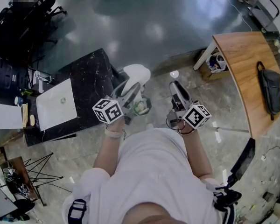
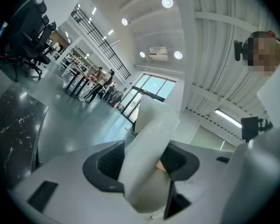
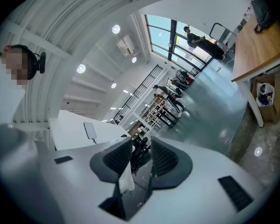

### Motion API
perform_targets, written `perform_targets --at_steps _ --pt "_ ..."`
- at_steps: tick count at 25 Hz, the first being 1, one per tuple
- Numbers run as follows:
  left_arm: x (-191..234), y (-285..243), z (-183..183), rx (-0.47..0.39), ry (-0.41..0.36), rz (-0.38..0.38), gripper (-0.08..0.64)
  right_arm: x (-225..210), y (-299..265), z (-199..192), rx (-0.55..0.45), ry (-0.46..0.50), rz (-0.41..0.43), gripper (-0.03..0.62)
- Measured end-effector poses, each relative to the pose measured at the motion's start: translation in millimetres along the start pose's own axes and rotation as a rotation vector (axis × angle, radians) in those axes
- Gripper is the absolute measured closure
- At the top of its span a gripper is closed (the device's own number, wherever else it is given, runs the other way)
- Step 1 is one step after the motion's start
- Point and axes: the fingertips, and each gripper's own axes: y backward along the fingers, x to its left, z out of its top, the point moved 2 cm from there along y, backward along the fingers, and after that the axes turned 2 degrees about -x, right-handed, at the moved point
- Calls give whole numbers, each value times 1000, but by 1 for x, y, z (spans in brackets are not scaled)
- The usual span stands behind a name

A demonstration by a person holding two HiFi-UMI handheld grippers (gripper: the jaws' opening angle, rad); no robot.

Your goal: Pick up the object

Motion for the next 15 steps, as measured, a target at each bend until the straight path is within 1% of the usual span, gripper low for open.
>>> perform_targets --at_steps 15 --pt "14 -3 4 -7 22 14 325 -4 -19 -3 23 -10 1 453"
